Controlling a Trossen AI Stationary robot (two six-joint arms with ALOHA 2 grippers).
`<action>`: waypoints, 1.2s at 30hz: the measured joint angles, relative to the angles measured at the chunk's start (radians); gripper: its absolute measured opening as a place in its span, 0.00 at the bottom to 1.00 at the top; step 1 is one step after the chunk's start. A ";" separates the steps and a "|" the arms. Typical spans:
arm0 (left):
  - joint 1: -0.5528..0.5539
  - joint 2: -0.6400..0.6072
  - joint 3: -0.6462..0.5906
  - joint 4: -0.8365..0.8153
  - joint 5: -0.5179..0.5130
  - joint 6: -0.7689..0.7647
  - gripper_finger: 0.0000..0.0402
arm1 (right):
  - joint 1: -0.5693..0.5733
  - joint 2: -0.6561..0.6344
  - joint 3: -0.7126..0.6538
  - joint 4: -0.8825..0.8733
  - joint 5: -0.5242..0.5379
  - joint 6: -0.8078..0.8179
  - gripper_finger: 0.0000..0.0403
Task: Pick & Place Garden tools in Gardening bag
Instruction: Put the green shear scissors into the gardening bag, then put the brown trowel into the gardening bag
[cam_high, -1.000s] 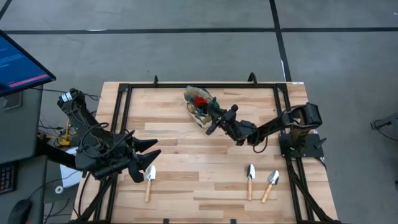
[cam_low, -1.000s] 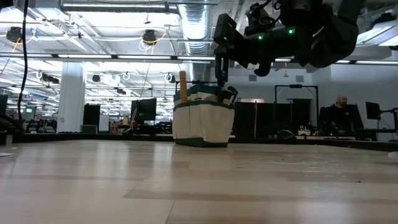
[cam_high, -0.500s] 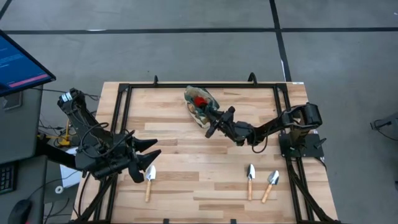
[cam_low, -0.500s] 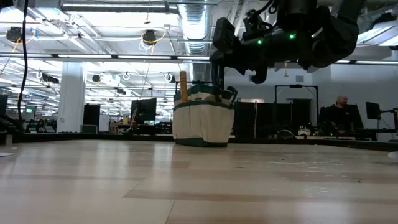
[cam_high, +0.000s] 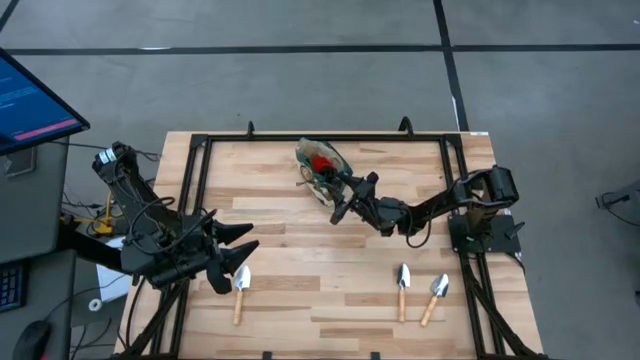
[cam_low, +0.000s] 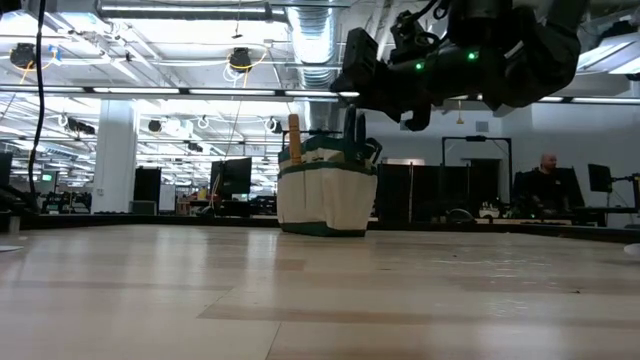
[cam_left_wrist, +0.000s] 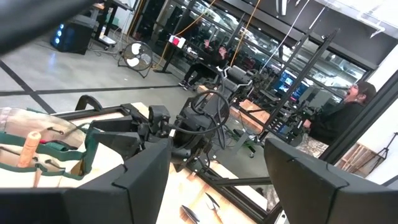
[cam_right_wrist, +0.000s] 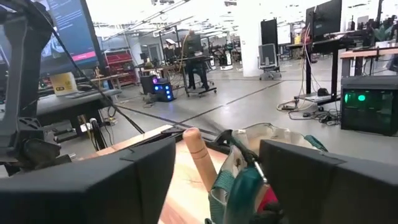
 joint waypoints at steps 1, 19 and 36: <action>0.000 0.000 0.000 0.000 0.000 0.000 0.65 | 0.000 0.000 0.000 0.002 0.006 0.000 0.58; 0.000 0.000 0.000 0.000 0.000 0.000 0.65 | 0.026 -0.257 0.000 -0.181 0.124 -0.213 0.54; 0.000 0.000 0.000 0.001 -0.019 -0.003 0.65 | -0.195 -0.465 0.000 -1.191 -0.347 0.536 0.44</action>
